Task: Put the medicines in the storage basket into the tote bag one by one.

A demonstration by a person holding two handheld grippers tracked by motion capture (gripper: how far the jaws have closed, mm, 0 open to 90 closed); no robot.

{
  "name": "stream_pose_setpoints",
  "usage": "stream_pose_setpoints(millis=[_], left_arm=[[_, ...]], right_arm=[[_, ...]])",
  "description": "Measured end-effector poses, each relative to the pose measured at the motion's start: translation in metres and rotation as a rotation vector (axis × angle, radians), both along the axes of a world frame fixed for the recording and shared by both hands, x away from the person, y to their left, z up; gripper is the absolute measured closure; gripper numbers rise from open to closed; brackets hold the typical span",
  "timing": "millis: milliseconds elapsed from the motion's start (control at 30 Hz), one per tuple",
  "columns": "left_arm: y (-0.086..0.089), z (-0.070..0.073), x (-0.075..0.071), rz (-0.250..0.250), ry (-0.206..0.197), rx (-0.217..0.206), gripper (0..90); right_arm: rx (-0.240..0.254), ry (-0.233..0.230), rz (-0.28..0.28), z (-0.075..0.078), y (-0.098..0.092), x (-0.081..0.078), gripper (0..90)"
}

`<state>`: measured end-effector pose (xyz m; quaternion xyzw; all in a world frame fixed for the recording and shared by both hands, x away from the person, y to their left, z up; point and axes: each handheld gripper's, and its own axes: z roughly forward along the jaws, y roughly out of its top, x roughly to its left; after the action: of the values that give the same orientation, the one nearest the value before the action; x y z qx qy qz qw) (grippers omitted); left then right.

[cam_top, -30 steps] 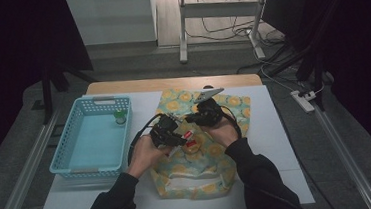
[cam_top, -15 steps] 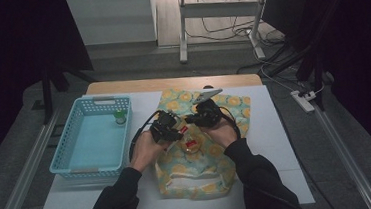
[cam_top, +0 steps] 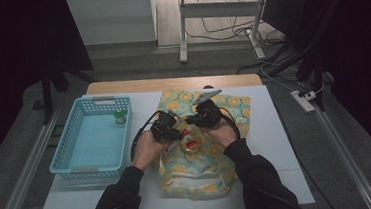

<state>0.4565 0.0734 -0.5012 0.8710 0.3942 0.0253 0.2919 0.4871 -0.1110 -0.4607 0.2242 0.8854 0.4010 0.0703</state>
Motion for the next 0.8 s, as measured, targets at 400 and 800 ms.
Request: stream_pose_setpoints(millis=[400,800], left_arm=[[0.007,0.024,-0.015,-0.038,-0.014,-0.063,59.3],[0.025,0.05,-0.031,-0.084,-0.089,-0.089,34.8]], right_arm=[[0.007,-0.002,-0.002,0.002,-0.001,0.0,90.0],[0.006,-0.002,0.001,0.003,-0.001,0.0,90.0]])
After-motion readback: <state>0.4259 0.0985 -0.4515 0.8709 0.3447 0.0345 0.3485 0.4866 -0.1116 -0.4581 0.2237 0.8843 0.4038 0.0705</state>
